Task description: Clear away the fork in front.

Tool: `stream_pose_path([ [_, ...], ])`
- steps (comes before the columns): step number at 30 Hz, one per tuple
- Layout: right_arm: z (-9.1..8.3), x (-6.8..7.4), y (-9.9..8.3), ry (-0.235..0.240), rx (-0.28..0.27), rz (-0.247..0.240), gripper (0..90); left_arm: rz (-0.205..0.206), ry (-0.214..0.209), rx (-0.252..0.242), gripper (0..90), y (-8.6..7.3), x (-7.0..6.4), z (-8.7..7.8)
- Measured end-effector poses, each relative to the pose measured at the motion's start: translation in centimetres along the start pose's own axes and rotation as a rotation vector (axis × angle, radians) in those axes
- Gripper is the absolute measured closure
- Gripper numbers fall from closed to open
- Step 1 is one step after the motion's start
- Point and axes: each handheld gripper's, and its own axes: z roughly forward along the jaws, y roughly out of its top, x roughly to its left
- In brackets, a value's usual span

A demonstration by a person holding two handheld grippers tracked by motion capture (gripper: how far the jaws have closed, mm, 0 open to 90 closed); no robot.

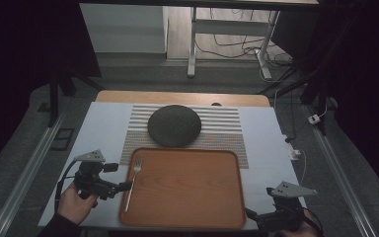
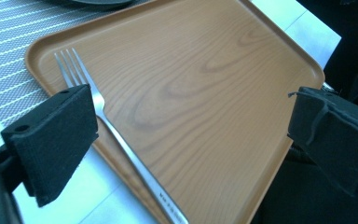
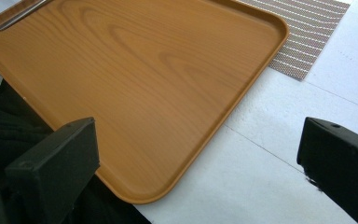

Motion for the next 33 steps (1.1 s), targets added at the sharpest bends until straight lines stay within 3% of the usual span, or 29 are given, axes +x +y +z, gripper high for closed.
stream_pose_path([
  [5, 0.0, 0.0, 0.0, 0.001, -0.001, 0.000, 0.0, 0.020, 0.030, -0.005, 0.0, -1.0, -0.2, -0.8],
  [14, 0.0, 0.0, 0.0, 0.000, -0.001, 0.002, 0.0, 0.010, 0.052, -0.005, 0.0, -2.7, -0.3, -2.1],
  [26, 0.0, -0.1, 0.0, -0.002, -0.001, 0.007, 0.0, -0.051, 0.079, -0.004, 0.0, -5.3, 0.3, -3.6],
  [33, 0.0, -0.1, 0.0, -0.003, 0.000, 0.011, 0.0, -0.077, 0.109, -0.006, 0.0, -5.9, 0.3, -4.4],
])
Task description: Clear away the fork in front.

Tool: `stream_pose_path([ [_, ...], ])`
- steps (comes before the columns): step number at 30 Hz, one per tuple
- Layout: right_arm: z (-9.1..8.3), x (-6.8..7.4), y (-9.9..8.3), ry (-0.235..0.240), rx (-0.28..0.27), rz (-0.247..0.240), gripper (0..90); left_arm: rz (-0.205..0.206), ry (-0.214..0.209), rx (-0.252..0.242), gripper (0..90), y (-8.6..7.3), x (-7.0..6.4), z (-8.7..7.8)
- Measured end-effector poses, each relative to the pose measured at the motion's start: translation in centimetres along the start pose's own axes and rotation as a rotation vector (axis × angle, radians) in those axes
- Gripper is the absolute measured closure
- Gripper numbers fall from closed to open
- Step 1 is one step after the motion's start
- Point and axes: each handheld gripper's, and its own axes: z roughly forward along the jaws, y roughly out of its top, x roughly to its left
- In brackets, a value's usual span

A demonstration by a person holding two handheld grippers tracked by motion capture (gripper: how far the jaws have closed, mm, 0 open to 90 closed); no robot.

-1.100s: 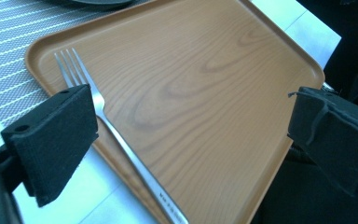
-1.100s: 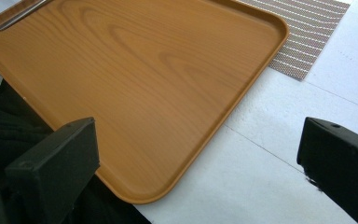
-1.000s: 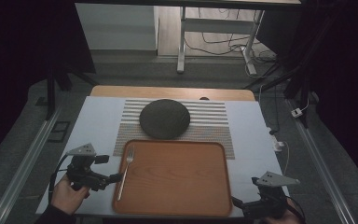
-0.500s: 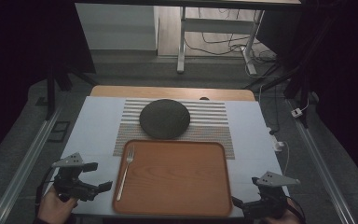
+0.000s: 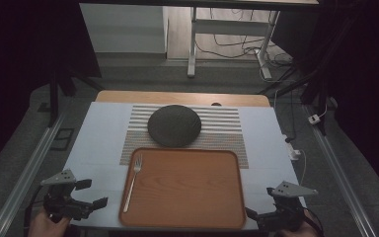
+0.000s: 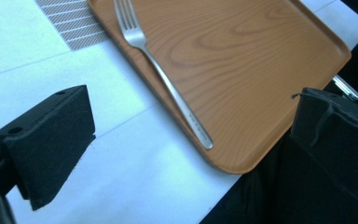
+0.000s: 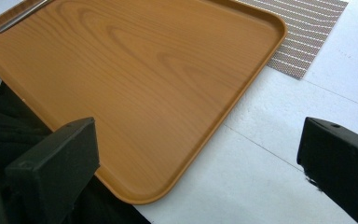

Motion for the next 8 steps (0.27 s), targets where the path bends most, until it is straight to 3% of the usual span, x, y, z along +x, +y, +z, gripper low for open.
stream_pose_path([
  [8, 0.08, 0.03, 0.03, -0.001, 0.007, -0.004, 0.0, -0.035, 0.012, 0.014, 0.0, -0.25, 0.16, -0.25],
])
